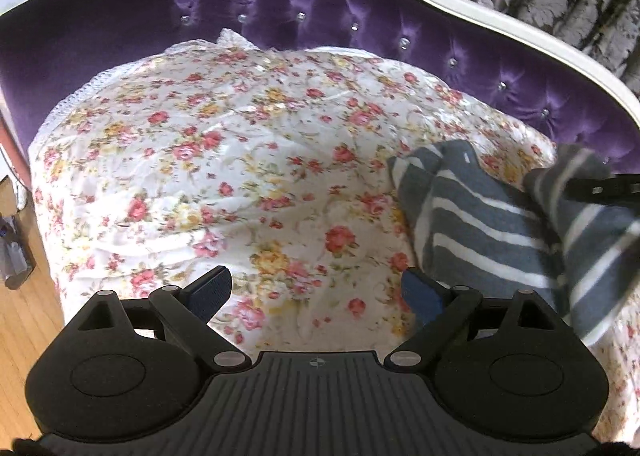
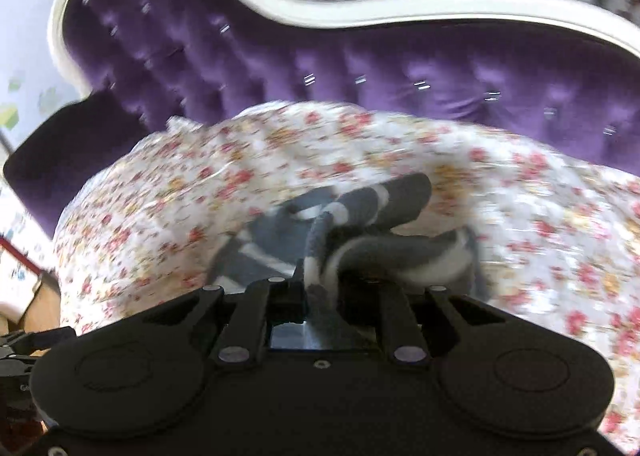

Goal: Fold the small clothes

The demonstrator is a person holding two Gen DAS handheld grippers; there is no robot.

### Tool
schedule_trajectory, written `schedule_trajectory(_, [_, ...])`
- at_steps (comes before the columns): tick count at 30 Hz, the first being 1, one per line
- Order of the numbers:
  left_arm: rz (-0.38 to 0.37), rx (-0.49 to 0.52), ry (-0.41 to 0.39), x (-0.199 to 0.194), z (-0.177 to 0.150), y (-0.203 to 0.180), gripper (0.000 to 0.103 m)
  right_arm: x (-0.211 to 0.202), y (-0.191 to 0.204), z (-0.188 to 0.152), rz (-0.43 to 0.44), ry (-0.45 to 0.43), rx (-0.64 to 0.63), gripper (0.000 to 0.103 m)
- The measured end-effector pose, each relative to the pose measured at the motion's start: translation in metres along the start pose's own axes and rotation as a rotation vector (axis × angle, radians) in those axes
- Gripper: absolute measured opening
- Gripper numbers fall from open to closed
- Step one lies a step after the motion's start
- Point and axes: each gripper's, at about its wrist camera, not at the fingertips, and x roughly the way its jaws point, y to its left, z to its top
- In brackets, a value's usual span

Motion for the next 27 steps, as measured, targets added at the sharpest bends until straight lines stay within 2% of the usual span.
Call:
schedule_trajectory(8, [0.005,-0.009,0.009,-0.001,0.002,0.008,0.092,0.051,0.049,-0.011,0.013,0.104,-0.061,0.023])
schedule_trajectory(11, [0.007,-0.001,0.008,-0.001,0.002,0.007,0.092,0.055,0.051,-0.014,0.066,0.120,-0.054,0.029])
schedule_trajectory(13, [0.006,0.003,0.008,-0.001,0.001,0.006,0.092,0.052,0.047,-0.015,0.137,0.103,-0.029,0.042])
schedule_trajectory(16, [0.004,0.009,0.011,0.000,0.001,0.005,0.092,0.041,0.039,-0.012,0.271,0.064,0.036,0.043])
schedule_trajectory(19, [0.005,0.021,0.013,0.001,-0.001,0.002,0.092,0.022,0.037,-0.007,0.328,-0.003,0.035,0.043])
schedule_trajectory(23, [0.000,0.039,0.011,0.002,-0.002,-0.003,0.092,-0.005,0.022,-0.008,0.333,-0.078,0.033,0.043])
schedule_trajectory(27, [-0.025,0.047,-0.005,0.000,-0.003,-0.007,0.092,-0.018,0.007,-0.019,0.240,-0.124,-0.014,0.043])
